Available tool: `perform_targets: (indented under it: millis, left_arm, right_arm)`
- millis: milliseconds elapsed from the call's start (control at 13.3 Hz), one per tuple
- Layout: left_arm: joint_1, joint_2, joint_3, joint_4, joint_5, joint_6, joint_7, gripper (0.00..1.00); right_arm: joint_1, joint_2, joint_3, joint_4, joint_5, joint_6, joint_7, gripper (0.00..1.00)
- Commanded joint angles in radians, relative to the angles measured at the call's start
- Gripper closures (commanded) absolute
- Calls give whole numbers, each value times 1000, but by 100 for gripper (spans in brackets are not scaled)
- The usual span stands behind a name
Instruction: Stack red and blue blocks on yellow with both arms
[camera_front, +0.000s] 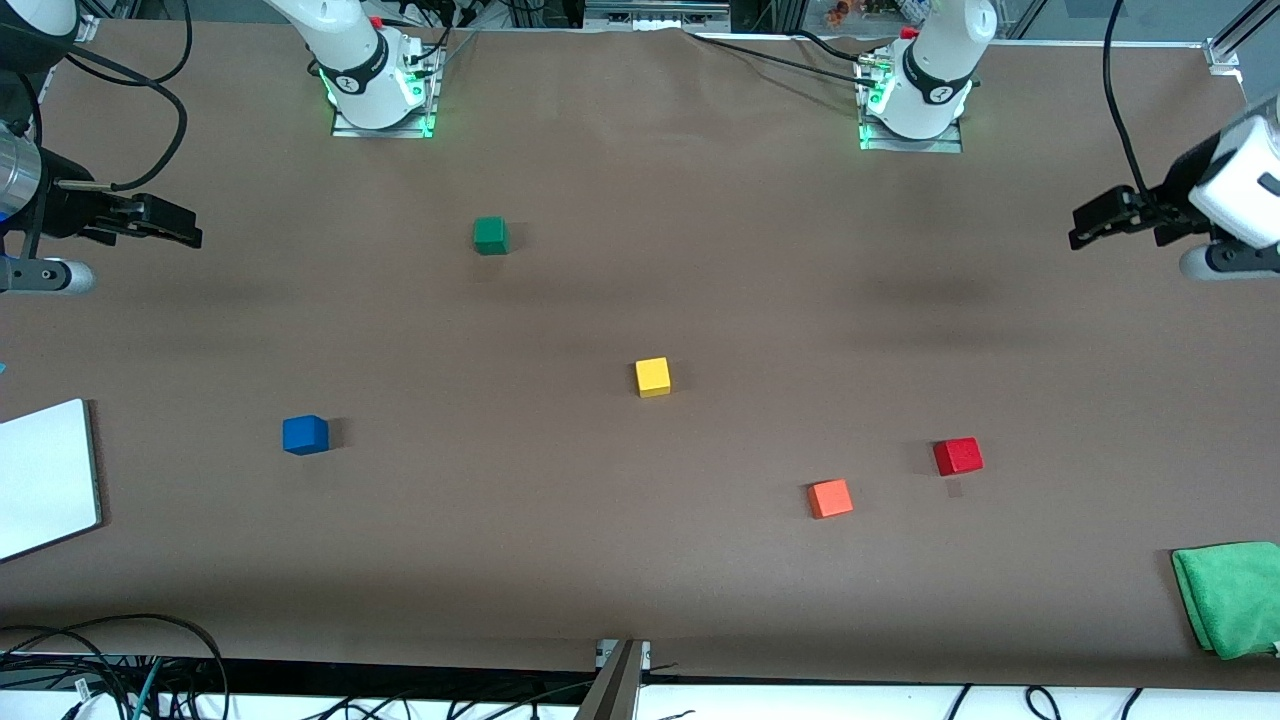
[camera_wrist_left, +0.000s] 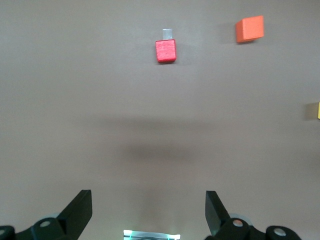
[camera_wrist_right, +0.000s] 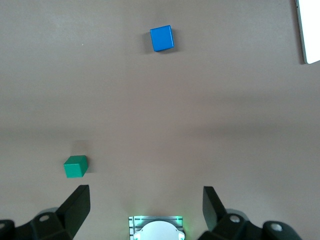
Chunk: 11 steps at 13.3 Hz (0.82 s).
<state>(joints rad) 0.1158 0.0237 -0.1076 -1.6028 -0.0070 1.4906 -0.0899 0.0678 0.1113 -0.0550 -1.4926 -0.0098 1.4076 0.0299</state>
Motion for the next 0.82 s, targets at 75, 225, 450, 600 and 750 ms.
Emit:
perform_targets:
  millis: [75,225,450,600,750]
  left_arm:
    - [41,36,-9,63,-11,-13,22,0]
    - [42,67,-6,67,-7,-10,25,0]
    - [35,146,-10,69,-5,-12,21,0]
    - [24,223,-20,69,-7,51,-20,0]
    - [8,335,-21,53,-8,172,-50,0]
  right_arm:
    - [-9,-2,4,5,-10,5,-15,0]
    - [-11,-2,4,5,-6,8,-13,0]
    - [-11,-1,4,5,-6,7,-15,0]
    - [-9,-2,4,5,-9,7,-15,0]
    - [-8,-1,4,5,-9,8,-15,0]
